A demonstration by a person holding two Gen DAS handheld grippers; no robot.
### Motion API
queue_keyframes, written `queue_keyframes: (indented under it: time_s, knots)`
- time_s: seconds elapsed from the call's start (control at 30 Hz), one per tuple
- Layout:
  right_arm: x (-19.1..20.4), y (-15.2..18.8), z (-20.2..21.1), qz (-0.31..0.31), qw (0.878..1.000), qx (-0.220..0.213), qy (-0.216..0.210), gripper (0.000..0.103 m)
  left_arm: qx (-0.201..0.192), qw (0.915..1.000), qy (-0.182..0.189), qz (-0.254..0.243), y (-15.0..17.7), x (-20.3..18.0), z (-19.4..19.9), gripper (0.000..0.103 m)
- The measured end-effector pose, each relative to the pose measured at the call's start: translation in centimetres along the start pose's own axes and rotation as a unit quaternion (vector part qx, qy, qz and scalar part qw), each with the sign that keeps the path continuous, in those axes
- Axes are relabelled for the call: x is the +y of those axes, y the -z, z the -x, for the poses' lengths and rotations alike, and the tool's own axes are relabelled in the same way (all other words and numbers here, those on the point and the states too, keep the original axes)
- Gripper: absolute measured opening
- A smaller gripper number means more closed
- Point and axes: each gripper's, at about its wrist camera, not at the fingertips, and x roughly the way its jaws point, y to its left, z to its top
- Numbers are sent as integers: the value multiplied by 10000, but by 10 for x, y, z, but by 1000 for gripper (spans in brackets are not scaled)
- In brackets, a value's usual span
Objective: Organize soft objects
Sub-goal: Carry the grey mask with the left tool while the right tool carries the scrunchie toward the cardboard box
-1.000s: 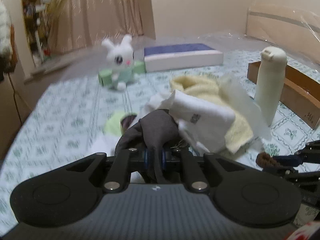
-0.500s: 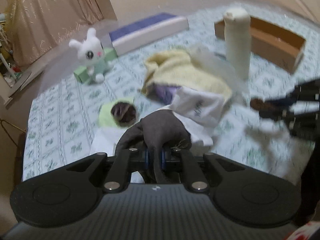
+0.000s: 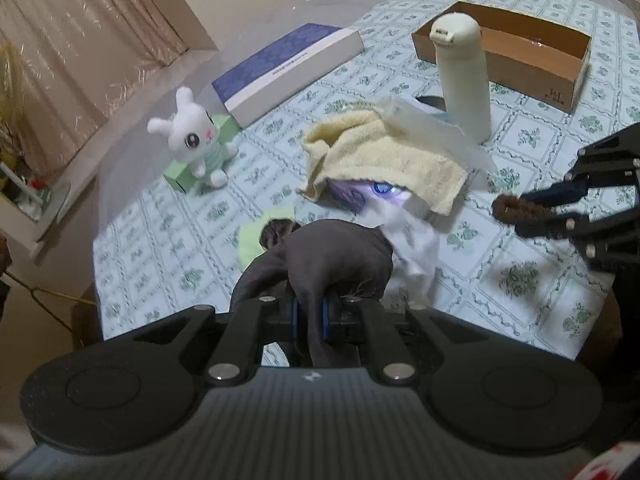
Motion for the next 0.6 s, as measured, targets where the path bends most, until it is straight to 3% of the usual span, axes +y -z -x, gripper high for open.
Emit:
queue_keyframes:
  time_s: [0.27,0.6]
  knots:
    - [6,-7,3,36,10000,-27,-11,20,-222,9997,60,103,-17,1,19,9]
    - [-42,-4,49,-221,9966,-121,783,20,-684,9963,403,330,-50,-43,40,9]
